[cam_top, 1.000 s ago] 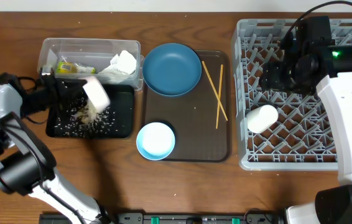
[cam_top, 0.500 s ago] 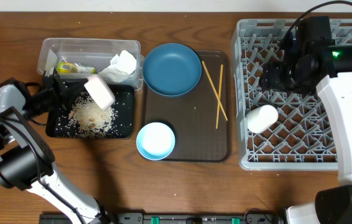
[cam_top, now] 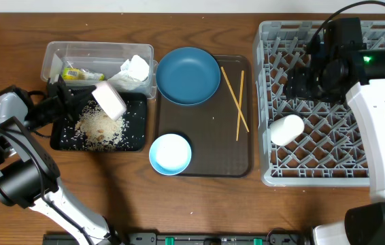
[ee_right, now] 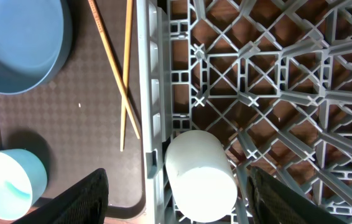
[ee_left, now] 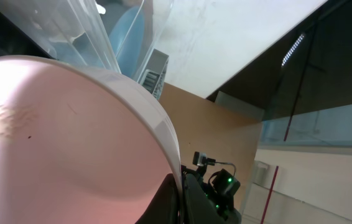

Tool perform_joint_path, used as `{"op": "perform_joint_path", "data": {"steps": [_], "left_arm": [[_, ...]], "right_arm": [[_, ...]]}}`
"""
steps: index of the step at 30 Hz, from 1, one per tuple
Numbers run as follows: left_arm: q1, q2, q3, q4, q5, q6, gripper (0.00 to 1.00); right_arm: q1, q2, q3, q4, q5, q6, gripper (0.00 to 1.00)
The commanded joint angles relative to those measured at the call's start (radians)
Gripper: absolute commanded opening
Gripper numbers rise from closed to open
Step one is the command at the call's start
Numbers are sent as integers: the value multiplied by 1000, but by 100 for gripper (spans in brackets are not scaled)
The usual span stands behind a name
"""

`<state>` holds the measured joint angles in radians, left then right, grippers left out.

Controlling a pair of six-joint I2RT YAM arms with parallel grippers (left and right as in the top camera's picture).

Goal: Sort waste into correct bins and load items into the dishwasher rack
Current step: 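Tip the pink bowl to pour the rice onto the black tray, then carry the emptied pink bowl back over the brown tray with the left gripper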

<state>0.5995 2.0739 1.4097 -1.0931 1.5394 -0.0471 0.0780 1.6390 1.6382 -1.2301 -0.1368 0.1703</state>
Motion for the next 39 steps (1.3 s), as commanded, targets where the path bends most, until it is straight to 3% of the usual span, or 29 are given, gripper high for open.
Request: {"op": "perform_joint_path", "data": {"steps": [1,23,31,39], "left_arm": [[0,-11,-2,-13,27,21,6],[0,-13,-2,-112,33,22,6],[5,-34,0,-139,21,85,6],[2,-158,2,-134,2,106,6]], "right_arm": [[15,-21,16,2,10,-19,69],[15,-21,16,-1,10,-19,69],[15,-21,16,-1,10,-19,69],[15,-21,16,0,10,-19,69]]}}
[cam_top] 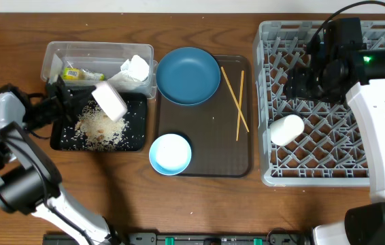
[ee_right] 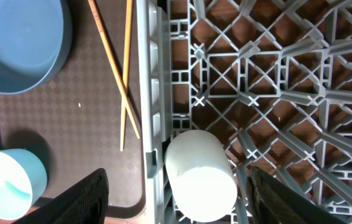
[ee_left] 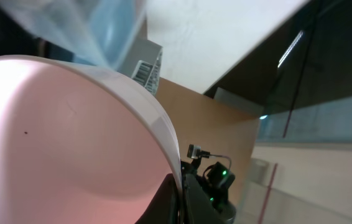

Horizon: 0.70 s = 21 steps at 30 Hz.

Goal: Sort waste into correct bins and load items into the dishwasher rack
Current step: 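Carry the emptied pink bowl back over the brown tray with the left gripper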

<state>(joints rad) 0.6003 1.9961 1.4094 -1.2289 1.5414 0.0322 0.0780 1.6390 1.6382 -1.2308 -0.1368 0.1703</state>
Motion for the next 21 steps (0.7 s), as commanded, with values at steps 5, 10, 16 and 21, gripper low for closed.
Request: {"op": "perform_joint_path", "data": {"steps": [5,10,16,21], "left_arm": [[2,-176,3,3,-96,14,6],[-4,-232,3,3,-120,12,6],[-101,-322,3,16,-247,11,6],[-289,-415,3,122,-425,-70,6]], "right_arm": [[15,-21,16,1,10,-19,69],[15,-21,16,0,10,-19,69],[15,-21,16,4,10,-19,69],[15,-21,16,5,10,-19,69]]}}
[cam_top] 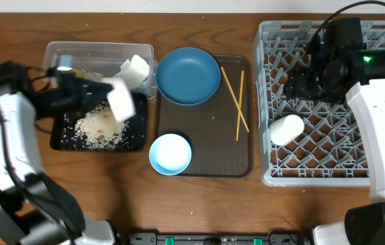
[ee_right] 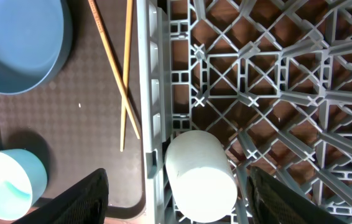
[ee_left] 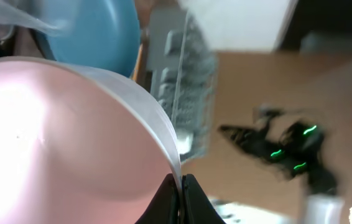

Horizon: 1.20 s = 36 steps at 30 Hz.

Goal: Sort waste into correct bins and load items into the dishwasher rack
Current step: 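Carry the emptied pink bowl back over the brown tray with the left gripper, then set the pink bowl down on the brown tray and open the left gripper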

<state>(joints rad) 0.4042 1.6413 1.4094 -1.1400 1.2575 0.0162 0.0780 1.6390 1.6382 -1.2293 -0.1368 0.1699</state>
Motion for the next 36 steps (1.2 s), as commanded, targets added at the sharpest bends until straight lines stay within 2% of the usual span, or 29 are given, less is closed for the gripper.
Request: {"op": "perform_joint_path", "data": {"steps": [1,6,9,12,19,24,36], "left_arm": [[-145,-77,3,65,-199,-91,6],[-439,-114,3,179,-461,-180,6],[-670,-97,3,215,-711,-235,6],[-845,-70,3,243,-883,-253,6],[-1152,55,3,305,-1148,-258,6],[-1235,150,3,308,-1249,-258,6],[-1248,236,2,345,-1250,-258,6]], "right_arm": [[15,-21,16,3,10,-18,69],[15,-21,16,3,10,-19,69],[15,-21,16,3,10,-19,69],[15,-21,16,3,10,-21,69],[15,-21,16,2,10,-23,69],[15,-21,16,-2,10,-30,69],[15,-21,16,-2,10,-30,69]]}}
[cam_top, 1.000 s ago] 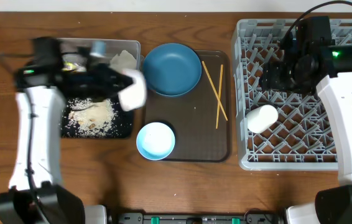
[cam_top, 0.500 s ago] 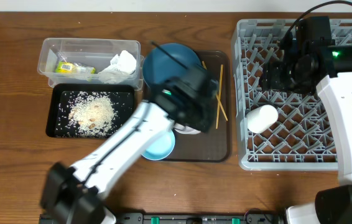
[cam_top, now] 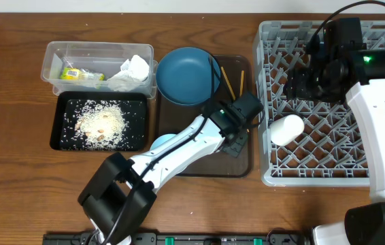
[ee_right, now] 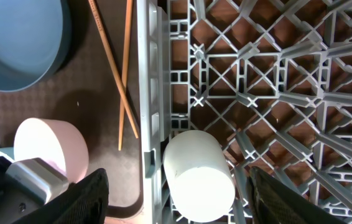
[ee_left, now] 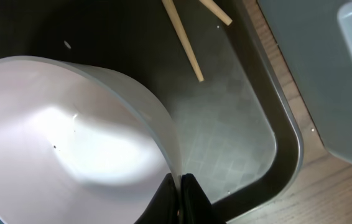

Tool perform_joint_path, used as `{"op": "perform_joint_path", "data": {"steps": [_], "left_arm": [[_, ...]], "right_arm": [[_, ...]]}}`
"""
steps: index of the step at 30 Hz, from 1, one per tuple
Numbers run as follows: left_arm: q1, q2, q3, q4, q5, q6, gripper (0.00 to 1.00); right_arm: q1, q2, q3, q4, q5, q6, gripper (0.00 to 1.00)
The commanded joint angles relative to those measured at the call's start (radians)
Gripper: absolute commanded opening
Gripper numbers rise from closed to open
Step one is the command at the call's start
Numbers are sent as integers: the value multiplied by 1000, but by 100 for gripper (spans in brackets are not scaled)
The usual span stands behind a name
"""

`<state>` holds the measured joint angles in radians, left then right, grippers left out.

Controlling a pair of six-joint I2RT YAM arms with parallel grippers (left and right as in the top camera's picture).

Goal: Sort waste into correct bins and load items into the dishwasher rack
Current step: 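Set the pink bowl down on the brown tray and open the left gripper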

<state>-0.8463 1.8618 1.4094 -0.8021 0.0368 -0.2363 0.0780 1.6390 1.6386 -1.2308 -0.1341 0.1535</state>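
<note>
My left gripper (ee_left: 181,186) is shut on the rim of a pale pink bowl (ee_left: 70,137). It holds the bowl low over the right part of the brown tray (ee_left: 250,137), close to the grey dishwasher rack (cam_top: 335,136). The right wrist view shows the same bowl (ee_right: 50,146) beside the rack wall. Two wooden chopsticks (cam_top: 225,78) lie on the tray behind the left gripper (cam_top: 237,126). My right gripper (ee_right: 176,202) hangs open above a white cup (ee_right: 199,171) that lies on its side in the rack. A dark blue bowl (cam_top: 188,75) sits at the tray's back left.
A light blue cup (cam_top: 162,143) stands at the tray's front left, half hidden by my left arm. At the left lie a black tray (cam_top: 135,109) with rice on it and, behind it, a clear bin (cam_top: 97,51) holding paper and wrappers.
My left gripper was over the right edge of the black tray with the pink bowl. Now it holds the bowl over the brown tray's right side, near the rack. The right arm has not moved.
The left gripper held the pink bowl tipped over the black tray, with rice lying below it, and it was still there 1.9 s ago. Then it had shifted right towards the clear bin. Now the bowl is by the rack. The right gripper stayed open over the white cup.
</note>
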Motion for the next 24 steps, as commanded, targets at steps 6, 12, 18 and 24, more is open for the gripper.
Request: {"op": "perform_joint_path", "data": {"steps": [6,12,18,24], "left_arm": [[2,16,2,22,-23,-5,7],[3,16,3,29,-23,-5,17],[23,-4,16,15,-23,-27,25],[109,-95,43,-27,-22,-110,32]], "right_arm": [[15,-21,16,0,8,-13,69],[15,-21,16,1,8,-14,69],[15,-21,16,4,7,-13,69],[15,-21,16,9,6,-13,69]]}}
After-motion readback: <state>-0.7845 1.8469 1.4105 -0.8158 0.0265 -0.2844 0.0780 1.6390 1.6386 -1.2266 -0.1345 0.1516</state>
